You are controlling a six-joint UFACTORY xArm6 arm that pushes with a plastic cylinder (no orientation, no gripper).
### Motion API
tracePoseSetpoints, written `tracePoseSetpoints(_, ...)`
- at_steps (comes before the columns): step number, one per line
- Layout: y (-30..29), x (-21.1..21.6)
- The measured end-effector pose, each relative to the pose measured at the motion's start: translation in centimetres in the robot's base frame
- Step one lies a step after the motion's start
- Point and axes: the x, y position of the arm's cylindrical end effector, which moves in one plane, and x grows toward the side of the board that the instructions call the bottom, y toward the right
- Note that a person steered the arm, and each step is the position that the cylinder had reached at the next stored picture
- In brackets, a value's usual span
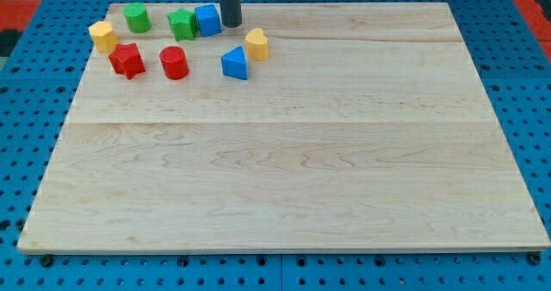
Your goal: Move the yellow heart diagonally to blue triangle
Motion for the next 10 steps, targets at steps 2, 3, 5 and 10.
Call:
tracePoseSetpoints(2, 0.0, 0.0)
tracePoseSetpoints(3, 0.2, 0.0)
tracePoseSetpoints(5, 7.4, 10.3)
tracePoseSetpoints(10, 2.9, 7.7)
